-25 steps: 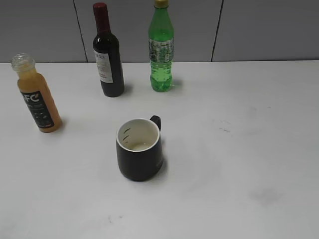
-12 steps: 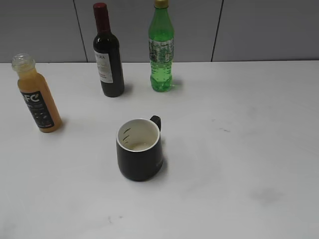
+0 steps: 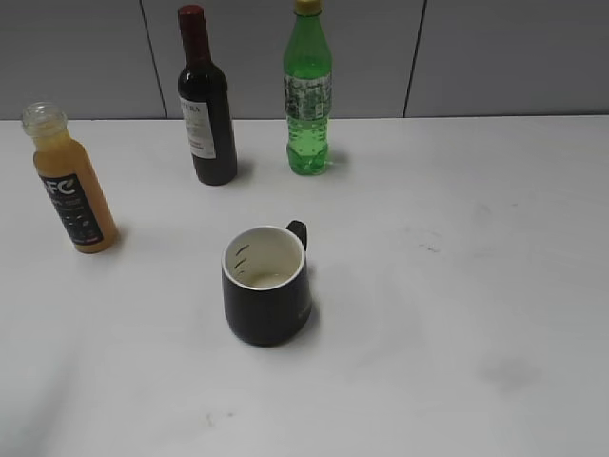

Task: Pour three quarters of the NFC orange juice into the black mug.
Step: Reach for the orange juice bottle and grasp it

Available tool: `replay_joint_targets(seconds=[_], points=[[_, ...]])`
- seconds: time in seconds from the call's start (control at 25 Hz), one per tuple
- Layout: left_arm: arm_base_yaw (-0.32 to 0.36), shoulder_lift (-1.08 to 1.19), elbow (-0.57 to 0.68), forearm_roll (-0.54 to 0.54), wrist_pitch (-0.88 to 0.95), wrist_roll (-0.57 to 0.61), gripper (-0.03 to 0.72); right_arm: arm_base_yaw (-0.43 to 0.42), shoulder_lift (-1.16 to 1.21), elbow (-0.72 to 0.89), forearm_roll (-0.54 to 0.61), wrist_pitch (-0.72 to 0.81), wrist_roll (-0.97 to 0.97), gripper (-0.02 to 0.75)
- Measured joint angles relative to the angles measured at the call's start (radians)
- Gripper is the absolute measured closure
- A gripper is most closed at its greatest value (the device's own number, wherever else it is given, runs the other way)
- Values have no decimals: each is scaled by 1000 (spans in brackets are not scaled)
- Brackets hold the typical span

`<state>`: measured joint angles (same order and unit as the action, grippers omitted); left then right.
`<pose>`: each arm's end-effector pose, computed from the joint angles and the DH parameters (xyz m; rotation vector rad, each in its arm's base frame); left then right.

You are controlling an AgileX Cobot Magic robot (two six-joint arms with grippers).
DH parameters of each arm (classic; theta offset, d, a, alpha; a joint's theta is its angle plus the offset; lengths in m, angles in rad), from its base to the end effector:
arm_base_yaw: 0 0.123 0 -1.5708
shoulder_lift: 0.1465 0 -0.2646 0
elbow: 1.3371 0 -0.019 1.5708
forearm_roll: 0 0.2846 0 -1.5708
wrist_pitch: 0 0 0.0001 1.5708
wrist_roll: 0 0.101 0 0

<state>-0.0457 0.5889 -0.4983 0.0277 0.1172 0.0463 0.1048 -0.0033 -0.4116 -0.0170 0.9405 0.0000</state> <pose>0.1885 -0.0083 0.3063 0.0986 1.6885 0.0238 0.0696 0.0059 0.2714 -0.1065 2.0066 0.0467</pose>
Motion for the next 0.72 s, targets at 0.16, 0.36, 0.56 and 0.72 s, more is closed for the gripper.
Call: replay_joint_targets(seconds=[0.16,0.36,0.56,0.72], points=[[0,163,1,1,-129,0,57,0,0,0,0,0,0,151],[-1,319,44,2,-358,0,64,0,0,0,0,0,0,151],[-24,447,139,2,-552,0,68,0,0,0,0,1,0,151],[-32,555,231,3,-763,0,76,0,0,0,1,1,0,151]])
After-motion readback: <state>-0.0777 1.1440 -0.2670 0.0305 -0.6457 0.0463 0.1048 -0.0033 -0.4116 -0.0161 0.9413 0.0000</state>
